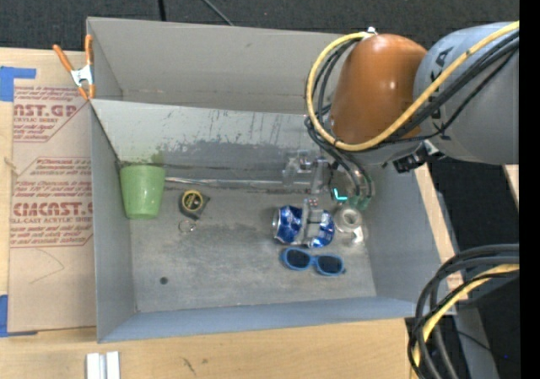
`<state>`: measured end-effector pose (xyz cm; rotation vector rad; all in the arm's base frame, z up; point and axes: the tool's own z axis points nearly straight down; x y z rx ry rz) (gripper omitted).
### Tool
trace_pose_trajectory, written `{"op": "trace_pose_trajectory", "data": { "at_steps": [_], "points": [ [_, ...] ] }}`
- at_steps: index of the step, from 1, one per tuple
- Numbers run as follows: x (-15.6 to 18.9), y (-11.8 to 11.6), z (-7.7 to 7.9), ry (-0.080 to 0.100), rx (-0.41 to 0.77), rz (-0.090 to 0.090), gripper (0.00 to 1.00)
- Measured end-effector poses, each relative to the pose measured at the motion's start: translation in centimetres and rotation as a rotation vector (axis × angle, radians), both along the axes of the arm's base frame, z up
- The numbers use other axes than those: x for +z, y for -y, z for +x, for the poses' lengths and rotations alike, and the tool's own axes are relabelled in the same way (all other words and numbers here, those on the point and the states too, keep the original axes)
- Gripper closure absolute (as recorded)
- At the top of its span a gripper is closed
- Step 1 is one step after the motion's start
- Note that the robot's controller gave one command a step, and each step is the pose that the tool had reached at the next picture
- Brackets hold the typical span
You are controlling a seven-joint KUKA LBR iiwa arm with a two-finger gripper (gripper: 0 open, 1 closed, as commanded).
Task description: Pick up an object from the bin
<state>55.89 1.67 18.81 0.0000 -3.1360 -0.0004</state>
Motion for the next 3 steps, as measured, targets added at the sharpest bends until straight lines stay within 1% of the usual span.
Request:
{"op": "trace_pose_trajectory", "data": {
  "at_steps": [1,2,3],
  "points": [
    [-11.8,4.9,-0.3,-0.001,0.061,-0.001,0.0],
    [-11.3,4.7,0.0,0.009,0.061,0.0,1.0],
    [1.8,3.3,-1.3,0.016,0.037,0.0,1.0]
  ]
}}
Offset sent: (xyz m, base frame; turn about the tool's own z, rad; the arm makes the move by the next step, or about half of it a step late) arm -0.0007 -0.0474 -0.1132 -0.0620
